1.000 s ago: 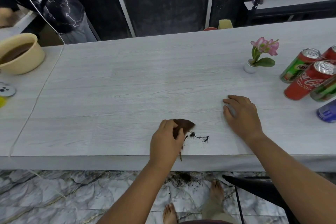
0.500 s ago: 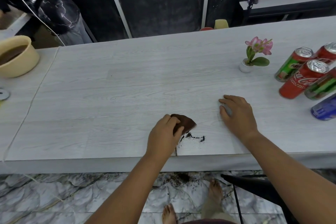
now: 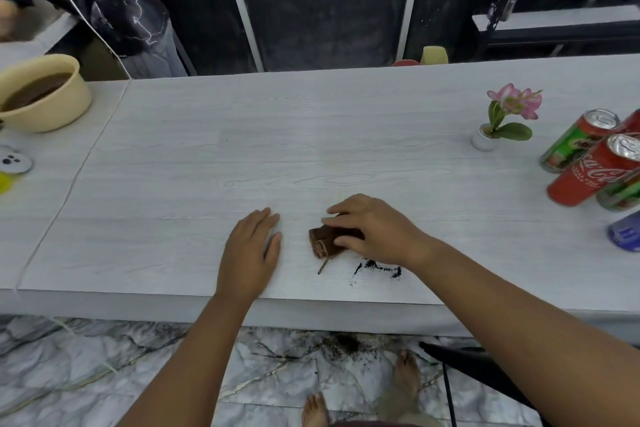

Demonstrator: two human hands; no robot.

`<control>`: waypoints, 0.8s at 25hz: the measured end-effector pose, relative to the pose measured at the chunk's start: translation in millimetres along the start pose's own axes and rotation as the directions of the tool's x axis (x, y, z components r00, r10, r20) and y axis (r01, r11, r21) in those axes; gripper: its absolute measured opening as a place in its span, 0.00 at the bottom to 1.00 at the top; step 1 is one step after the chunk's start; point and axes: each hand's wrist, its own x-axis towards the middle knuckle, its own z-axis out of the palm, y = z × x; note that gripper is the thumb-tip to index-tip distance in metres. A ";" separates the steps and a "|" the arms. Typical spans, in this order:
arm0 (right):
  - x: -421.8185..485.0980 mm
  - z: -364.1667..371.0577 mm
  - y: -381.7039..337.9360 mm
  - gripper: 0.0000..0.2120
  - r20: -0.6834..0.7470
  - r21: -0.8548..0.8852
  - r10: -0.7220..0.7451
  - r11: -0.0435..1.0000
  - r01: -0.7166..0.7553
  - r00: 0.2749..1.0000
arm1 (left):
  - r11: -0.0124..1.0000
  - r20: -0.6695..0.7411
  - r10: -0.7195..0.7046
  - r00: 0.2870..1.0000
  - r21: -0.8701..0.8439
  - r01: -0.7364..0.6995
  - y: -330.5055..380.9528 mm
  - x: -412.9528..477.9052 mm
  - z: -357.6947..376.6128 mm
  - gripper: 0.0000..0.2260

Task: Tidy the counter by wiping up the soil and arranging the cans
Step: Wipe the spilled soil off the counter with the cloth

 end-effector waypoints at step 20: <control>-118.2 6.9 1.0 0.19 -0.295 0.069 0.666 0.730 -0.680 0.685 | 1.000 -0.039 -0.010 0.999 -0.001 0.010 2.3 3.6 -0.1 0.17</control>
